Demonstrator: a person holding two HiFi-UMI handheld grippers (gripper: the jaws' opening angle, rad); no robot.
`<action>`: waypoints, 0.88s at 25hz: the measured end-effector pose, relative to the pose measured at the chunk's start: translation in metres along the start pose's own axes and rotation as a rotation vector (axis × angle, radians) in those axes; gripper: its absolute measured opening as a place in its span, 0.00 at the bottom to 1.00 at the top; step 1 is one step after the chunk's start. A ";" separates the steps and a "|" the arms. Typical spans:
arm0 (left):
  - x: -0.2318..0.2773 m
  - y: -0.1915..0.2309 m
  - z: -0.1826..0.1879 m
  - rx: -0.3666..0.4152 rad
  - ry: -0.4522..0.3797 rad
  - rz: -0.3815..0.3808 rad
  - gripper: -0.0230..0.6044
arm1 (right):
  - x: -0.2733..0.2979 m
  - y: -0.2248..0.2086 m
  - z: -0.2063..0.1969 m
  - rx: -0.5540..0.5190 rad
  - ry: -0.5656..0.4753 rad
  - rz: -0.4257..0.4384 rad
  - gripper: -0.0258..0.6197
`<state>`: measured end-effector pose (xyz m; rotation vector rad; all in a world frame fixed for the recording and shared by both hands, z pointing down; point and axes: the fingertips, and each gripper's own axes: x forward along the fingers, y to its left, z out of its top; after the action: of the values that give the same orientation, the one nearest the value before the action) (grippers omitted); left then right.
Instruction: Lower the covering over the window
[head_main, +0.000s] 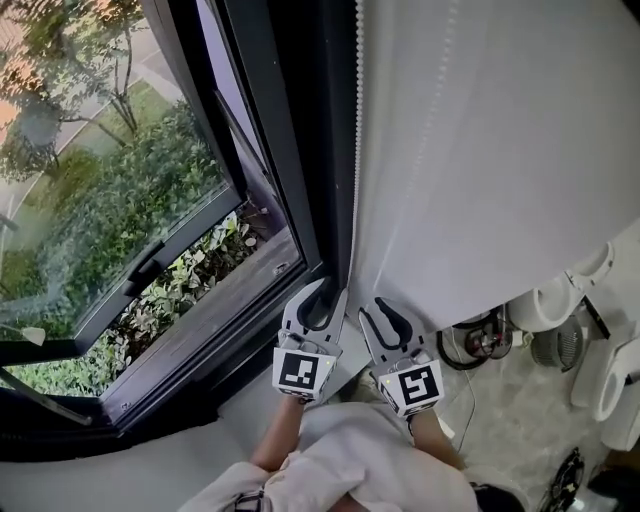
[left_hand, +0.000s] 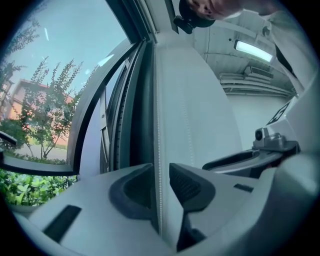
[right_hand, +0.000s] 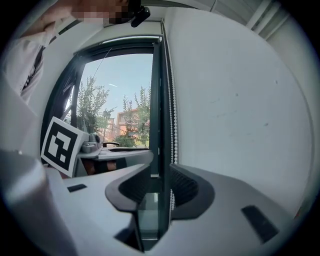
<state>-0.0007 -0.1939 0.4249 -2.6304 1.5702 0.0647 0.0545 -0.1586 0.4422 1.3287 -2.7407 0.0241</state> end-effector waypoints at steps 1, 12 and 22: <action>0.002 0.000 -0.001 0.008 0.005 0.004 0.21 | 0.001 0.000 0.000 0.001 0.001 0.004 0.22; 0.029 0.009 -0.009 0.045 0.054 0.099 0.32 | 0.000 -0.003 -0.006 0.016 0.016 0.026 0.21; 0.049 0.016 -0.023 0.054 0.103 0.164 0.35 | -0.006 -0.005 -0.013 0.034 0.033 0.020 0.21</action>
<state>0.0085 -0.2463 0.4432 -2.4961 1.7911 -0.1036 0.0637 -0.1563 0.4549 1.2966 -2.7378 0.0932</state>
